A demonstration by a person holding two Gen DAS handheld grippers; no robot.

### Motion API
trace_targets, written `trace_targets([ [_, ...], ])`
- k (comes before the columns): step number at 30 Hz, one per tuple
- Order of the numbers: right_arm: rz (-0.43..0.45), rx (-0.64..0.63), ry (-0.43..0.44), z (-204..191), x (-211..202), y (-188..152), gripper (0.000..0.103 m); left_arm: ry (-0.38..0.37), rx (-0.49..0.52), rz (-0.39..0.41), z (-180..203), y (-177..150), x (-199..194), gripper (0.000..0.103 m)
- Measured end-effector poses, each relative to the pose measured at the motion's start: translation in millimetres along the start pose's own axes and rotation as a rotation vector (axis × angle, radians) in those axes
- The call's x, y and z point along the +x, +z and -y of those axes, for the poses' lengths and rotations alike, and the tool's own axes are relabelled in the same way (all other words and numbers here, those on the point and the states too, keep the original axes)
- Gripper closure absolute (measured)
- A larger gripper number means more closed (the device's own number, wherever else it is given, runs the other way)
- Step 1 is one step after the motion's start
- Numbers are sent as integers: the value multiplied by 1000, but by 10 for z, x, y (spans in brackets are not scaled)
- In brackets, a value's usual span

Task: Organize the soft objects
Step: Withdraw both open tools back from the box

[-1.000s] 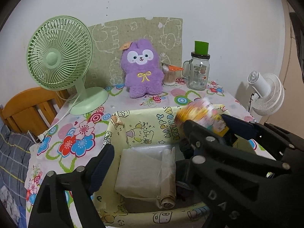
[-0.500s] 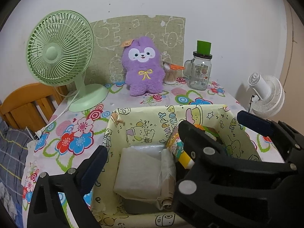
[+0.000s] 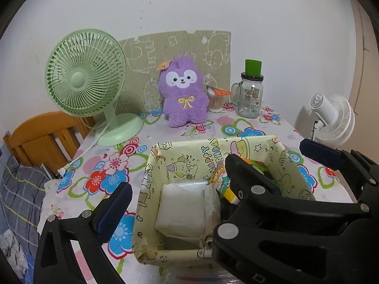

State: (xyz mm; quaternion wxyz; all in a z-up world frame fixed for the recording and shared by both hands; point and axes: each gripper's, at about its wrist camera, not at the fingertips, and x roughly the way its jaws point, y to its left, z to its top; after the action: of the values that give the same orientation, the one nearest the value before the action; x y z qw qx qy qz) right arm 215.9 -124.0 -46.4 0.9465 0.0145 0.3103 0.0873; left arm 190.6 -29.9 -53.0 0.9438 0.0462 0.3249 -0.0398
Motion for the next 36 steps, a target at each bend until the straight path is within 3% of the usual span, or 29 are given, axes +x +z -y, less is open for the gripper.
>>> trace_targets([
  [36, 49, 9, -40, -33, -1032, -386, 9, -40, 64, 91, 235, -364, -899, 0],
])
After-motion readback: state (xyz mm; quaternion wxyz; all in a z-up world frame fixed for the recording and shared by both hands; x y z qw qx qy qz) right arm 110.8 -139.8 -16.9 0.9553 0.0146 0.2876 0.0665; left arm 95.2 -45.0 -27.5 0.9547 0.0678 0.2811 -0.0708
